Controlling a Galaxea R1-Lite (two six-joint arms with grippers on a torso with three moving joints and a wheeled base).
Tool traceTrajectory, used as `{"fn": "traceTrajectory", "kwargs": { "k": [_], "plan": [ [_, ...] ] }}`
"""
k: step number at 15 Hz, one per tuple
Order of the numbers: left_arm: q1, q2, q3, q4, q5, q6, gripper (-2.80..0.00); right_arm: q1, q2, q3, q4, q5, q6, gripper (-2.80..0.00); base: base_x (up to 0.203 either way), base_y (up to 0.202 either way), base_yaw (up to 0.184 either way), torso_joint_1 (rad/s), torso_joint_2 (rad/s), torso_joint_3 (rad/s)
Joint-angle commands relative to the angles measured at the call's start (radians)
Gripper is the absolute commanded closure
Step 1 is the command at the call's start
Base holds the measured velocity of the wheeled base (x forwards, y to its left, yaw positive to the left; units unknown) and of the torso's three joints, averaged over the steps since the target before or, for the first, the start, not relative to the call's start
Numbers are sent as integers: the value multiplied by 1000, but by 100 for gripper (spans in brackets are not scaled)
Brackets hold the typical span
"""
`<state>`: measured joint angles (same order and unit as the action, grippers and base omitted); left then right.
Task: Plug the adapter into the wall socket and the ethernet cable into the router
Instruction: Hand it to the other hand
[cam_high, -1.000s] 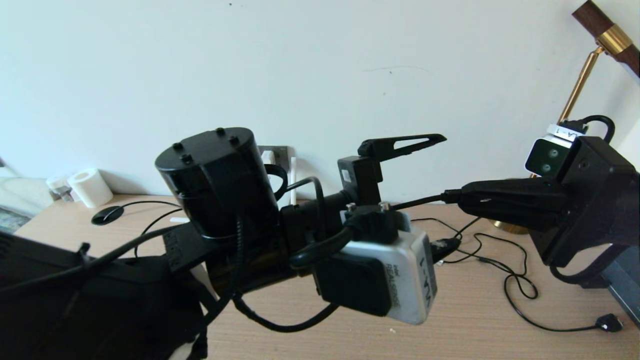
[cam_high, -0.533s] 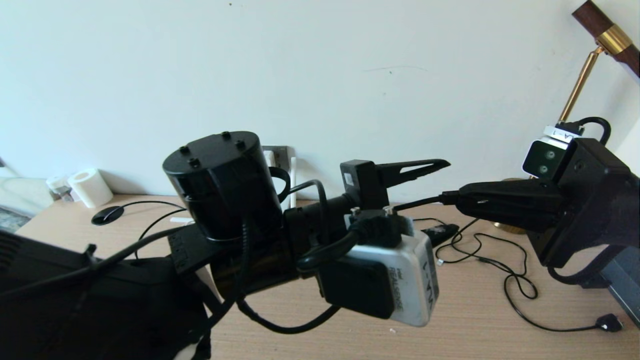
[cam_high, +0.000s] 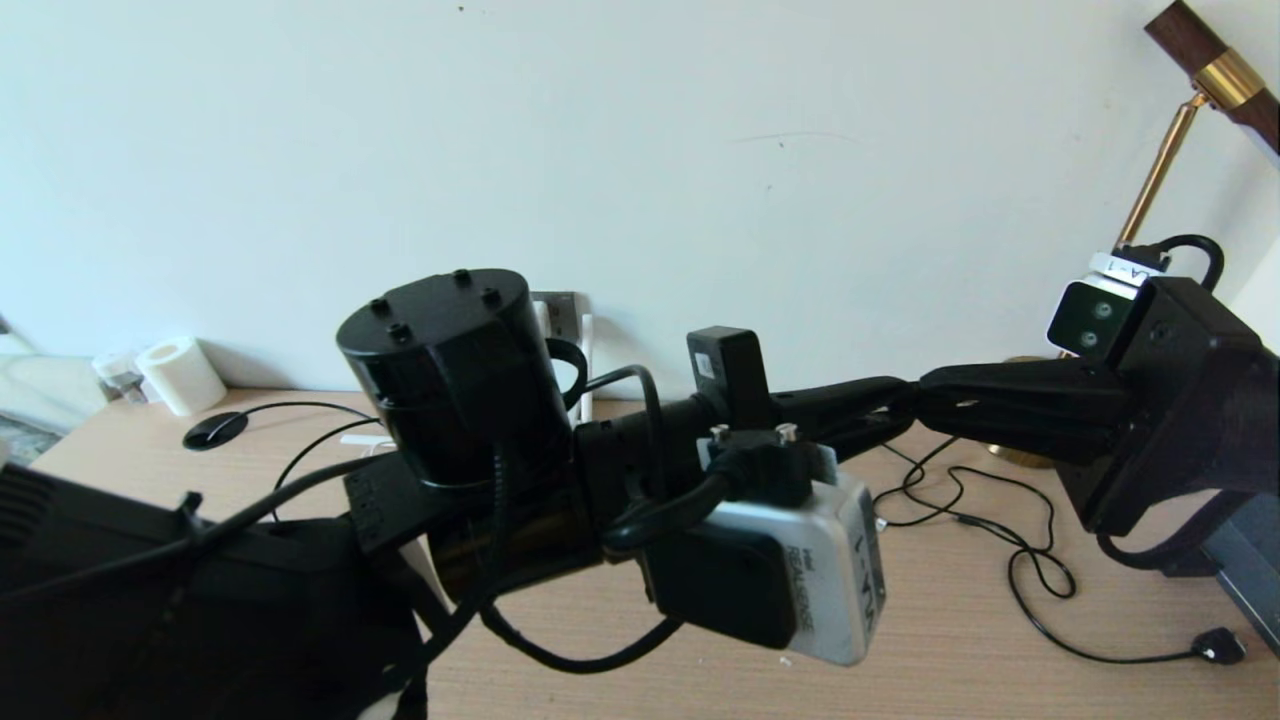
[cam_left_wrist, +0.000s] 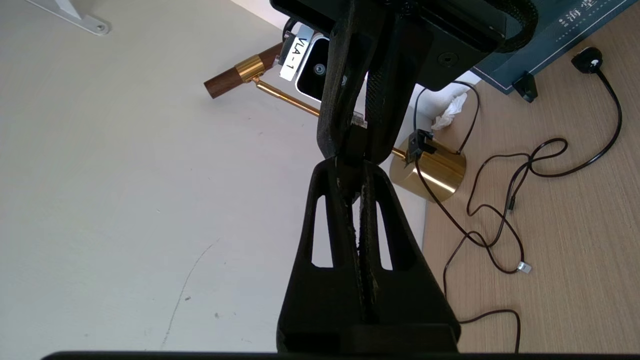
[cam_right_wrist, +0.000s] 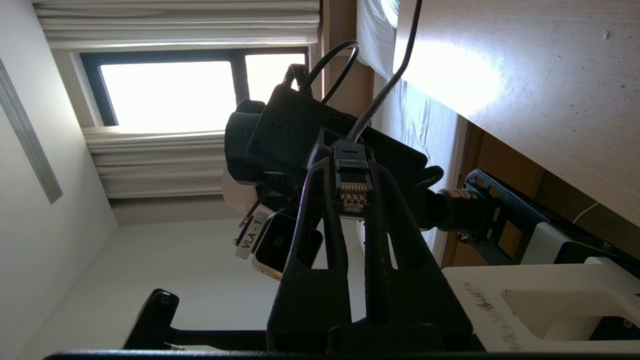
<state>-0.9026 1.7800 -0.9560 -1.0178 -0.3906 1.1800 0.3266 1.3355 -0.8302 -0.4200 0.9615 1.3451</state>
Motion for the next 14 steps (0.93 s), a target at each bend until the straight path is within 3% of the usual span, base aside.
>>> {"fn": "traceTrajectory", "kwargs": {
  "k": [1, 14],
  "plan": [
    [-1, 4, 0, -5, -1, 6, 0, 2, -1, -1, -3, 6, 8, 0, 0, 0, 0, 0, 0, 0],
    [-2, 4, 13, -7, -1, 4, 0, 3, -4, 2, -3, 6, 5, 0, 0, 0, 0, 0, 0, 0]
  ]
}}
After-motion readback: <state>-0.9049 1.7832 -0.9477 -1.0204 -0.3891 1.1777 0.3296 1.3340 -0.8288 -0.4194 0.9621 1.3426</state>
